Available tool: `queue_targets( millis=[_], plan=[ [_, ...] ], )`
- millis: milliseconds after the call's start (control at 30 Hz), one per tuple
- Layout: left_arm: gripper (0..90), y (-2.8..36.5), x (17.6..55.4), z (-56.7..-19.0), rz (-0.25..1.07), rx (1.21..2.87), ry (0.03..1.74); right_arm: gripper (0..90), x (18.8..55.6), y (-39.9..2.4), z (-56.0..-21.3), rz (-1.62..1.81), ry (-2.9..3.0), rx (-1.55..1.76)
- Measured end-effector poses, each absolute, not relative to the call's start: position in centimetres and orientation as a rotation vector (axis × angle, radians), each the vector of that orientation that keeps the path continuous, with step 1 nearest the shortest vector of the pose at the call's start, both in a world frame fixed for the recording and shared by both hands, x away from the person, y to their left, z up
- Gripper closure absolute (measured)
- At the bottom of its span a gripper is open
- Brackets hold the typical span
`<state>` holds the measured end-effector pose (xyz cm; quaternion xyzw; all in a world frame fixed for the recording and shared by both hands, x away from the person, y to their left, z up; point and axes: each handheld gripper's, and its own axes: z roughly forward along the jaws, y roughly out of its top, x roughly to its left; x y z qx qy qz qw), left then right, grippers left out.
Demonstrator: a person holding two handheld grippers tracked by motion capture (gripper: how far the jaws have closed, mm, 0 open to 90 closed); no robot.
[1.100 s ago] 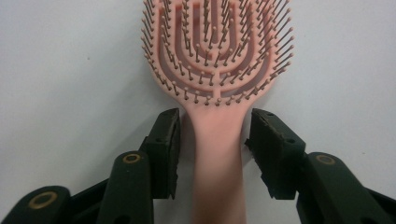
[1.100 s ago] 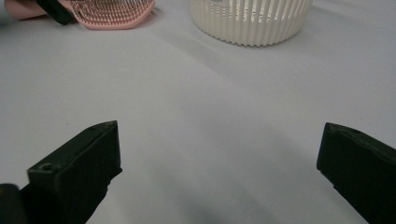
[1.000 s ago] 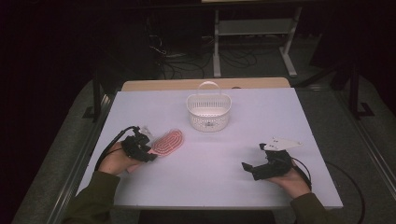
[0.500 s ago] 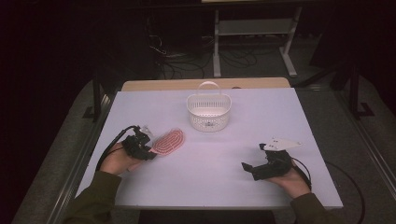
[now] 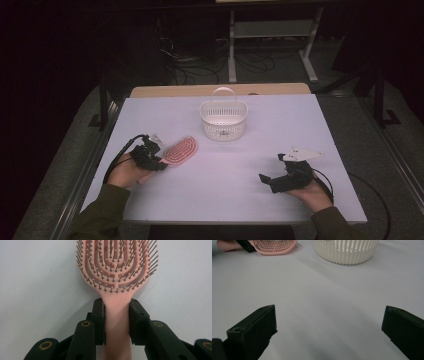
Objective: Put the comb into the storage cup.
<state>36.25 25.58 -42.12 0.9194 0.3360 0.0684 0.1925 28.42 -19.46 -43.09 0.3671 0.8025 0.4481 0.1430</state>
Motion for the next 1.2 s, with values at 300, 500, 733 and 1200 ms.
queue_targets(
  millis=[300,500,733,1200],
  plan=[
    [70.0,25.8,36.2,-42.0,0.182,2.577,0.945,0.0,28.4,-19.5,-43.1,1.294,2.314,1.06],
    [70.0,26.0,36.1,-41.9,0.185,2.561,0.946,0.0,28.4,-19.5,-43.1,1.294,2.314,1.06],
    [70.0,26.3,35.9,-41.2,0.19,2.51,0.918,0.0,28.4,-19.5,-43.1,1.293,2.318,1.059],
    [70.0,26.4,35.3,-39.7,0.195,2.405,0.875,0.0,28.5,-19.5,-43.1,1.293,2.32,1.058]
  ],
)
